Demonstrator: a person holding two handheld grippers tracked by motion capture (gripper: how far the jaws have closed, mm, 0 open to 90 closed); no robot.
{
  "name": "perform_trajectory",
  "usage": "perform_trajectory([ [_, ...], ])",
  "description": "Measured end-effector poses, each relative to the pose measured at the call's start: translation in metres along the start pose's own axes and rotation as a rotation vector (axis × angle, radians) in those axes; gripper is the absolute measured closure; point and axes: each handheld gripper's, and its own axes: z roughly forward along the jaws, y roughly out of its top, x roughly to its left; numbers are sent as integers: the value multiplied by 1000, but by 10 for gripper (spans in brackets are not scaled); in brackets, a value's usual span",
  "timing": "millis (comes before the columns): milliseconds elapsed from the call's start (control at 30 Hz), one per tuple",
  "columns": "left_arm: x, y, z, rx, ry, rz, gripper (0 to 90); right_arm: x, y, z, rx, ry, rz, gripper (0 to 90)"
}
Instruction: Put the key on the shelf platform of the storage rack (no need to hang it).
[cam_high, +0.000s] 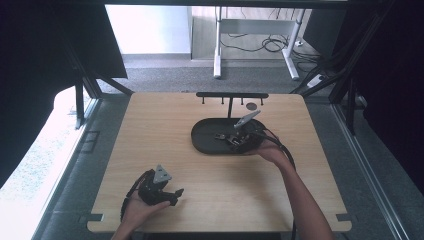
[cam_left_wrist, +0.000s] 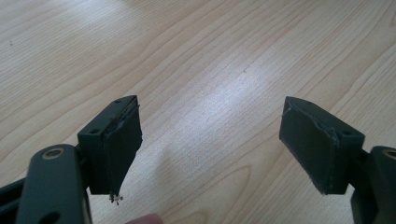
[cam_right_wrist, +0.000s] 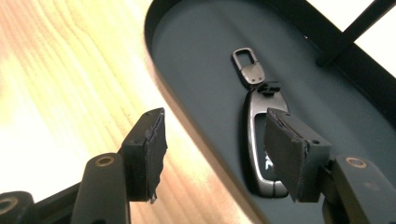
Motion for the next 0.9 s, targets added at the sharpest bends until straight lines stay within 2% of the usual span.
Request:
perform_trajectory([
  [67,0,0,0,-1,-1,0,213,4,-4,-3,-15,15,10,407],
  [400,0,0,0,1,0,0,213,16,-36,-17,-69,32,38,418],
  [600,-1,0,0,2,0,-1,213,21,-56,-19,-73,32,48,424],
  [700,-1,0,0,4,2,-1,213,22,-61,-18,-79,39,56,427],
  [900,0,0,-1,-2,4,-2,213,22,-66,-17,-81,13,68,407],
])
